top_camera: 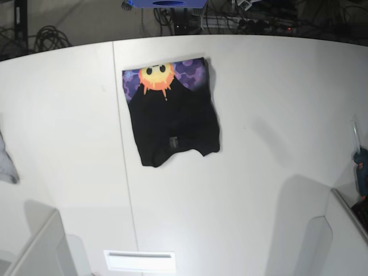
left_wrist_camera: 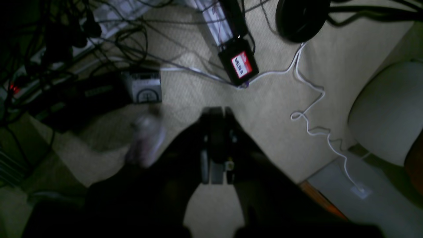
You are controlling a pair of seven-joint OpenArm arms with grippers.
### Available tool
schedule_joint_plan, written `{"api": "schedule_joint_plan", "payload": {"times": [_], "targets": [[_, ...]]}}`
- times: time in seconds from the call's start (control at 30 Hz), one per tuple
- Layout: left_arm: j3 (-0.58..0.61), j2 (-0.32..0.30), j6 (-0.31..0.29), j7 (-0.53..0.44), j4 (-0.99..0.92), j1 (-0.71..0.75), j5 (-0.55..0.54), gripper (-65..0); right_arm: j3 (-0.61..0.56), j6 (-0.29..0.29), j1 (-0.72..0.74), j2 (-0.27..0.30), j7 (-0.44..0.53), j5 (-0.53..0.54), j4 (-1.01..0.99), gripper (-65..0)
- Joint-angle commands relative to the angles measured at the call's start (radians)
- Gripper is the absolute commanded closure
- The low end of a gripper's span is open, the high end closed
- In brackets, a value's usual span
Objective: Fold the T-shirt properly
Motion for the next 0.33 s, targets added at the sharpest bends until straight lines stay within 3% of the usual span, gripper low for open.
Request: {"api": "schedule_joint_plan", "payload": {"times": [0.0,0.13,0.3], "targets": [[0.001,-0.006,-0.009,-0.005,-0.001,0.011,-0.002,0.0,0.000,-0.002,-0.012,0.005,0.005,-0.003,0.001,0.0],[0.001,-0.002,-0.009,-0.106,-0.004,0.019,-0.003,0.0,0.000,-0.003,-0.012,0.005,0.008,-0.003,0.001,0.0],[-0.001,0.000,-0.008,-0.121,-0.002,0.021,-0.003,0.0,0.000,-0.003,-0.014,0.011,0.005,-0.003,-0.001,0.0]]}}
